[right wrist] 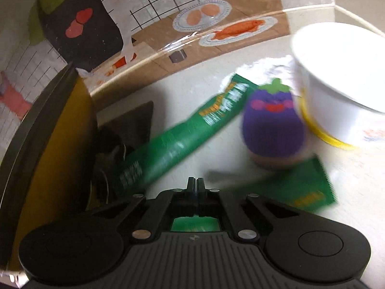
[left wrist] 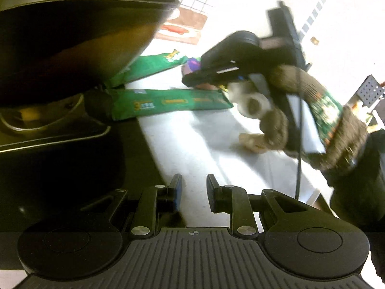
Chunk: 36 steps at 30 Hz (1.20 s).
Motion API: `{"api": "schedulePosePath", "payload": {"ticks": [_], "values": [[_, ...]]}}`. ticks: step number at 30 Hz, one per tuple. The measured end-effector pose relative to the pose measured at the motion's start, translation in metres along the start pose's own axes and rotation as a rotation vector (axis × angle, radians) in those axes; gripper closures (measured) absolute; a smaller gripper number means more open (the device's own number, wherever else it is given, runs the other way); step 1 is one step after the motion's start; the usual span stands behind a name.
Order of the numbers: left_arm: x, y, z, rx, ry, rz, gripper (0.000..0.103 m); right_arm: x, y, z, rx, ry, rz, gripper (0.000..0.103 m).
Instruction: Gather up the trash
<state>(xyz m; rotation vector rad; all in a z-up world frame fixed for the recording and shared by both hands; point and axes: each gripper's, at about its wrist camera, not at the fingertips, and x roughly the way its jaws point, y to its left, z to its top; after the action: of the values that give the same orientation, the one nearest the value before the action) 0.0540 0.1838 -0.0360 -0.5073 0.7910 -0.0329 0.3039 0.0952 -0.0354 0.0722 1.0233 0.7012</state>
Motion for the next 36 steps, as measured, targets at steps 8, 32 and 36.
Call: {"api": "schedulePosePath", "payload": {"ticks": [8,32,36], "values": [[0.011,-0.017,0.009,0.054,-0.016,0.025,0.078,-0.020,-0.023,-0.030,-0.020,0.047,-0.072,0.102],[0.178,-0.078,0.121,0.314,0.007,0.370,0.078,-0.207,-0.110,-0.176,0.002,-0.271,-0.269,0.074],[0.174,-0.075,0.123,0.273,-0.002,0.376,0.077,-0.201,-0.122,-0.185,0.034,-0.250,-0.254,0.074]]}}
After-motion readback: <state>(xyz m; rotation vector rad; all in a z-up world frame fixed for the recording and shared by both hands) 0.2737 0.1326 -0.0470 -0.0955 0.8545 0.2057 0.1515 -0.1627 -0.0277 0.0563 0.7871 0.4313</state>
